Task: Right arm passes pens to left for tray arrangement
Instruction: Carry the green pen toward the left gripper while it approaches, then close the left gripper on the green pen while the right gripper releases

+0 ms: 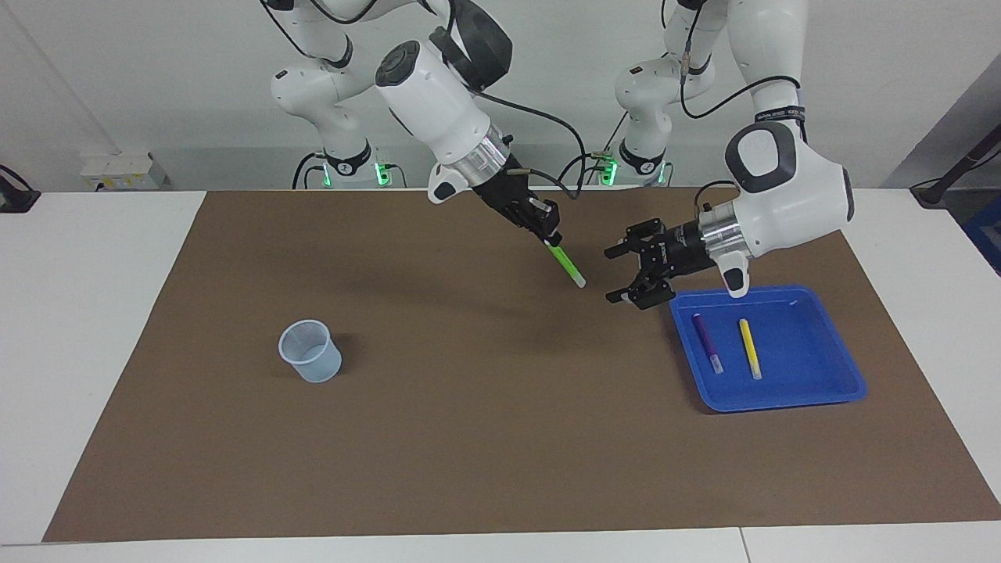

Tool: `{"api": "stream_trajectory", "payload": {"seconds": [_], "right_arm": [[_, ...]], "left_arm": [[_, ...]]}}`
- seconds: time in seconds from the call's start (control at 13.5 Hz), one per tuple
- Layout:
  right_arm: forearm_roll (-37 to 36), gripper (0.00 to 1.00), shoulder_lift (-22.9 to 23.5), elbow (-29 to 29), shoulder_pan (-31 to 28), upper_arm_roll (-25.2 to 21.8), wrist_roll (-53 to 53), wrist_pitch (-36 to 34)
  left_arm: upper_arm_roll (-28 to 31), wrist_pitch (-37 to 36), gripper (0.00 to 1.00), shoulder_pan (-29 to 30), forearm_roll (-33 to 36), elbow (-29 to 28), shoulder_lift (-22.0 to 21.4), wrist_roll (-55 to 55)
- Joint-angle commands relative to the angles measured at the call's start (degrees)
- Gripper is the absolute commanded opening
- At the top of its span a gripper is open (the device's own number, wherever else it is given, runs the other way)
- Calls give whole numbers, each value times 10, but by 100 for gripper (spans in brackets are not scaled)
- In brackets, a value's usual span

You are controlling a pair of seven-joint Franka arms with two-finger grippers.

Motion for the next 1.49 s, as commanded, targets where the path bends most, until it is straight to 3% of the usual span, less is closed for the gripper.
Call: {"api": "stream_trajectory", "payload": {"seconds": [0.0,0.3,0.59,0.89,1.04,1.34,1.41], "right_arm": [[13,1,2,-2,3,-1,6,10],[13,1,7,-2,5,-1,7,17],[13,1,8,-3,6,-1,7,17],[11,1,8,-4,6,-1,6,17],[11,1,8,-4,6,-1,5,17],[11,1,8,-4,6,-1,5,17],[11,1,8,-4,6,-1,5,17]], "left_arm": [[0,10,95,-13,-4,-8,-15,-9],[0,35,85,-36,-3,-18,-18,-10],[0,48,83,-47,-2,-35,-25,-9],[0,59,63,-54,-1,-49,-30,-7],[0,60,47,-55,-1,-55,-33,-5],[0,67,37,-56,-1,-58,-34,-8],[0,69,30,-59,-1,-64,-36,-5]]}}
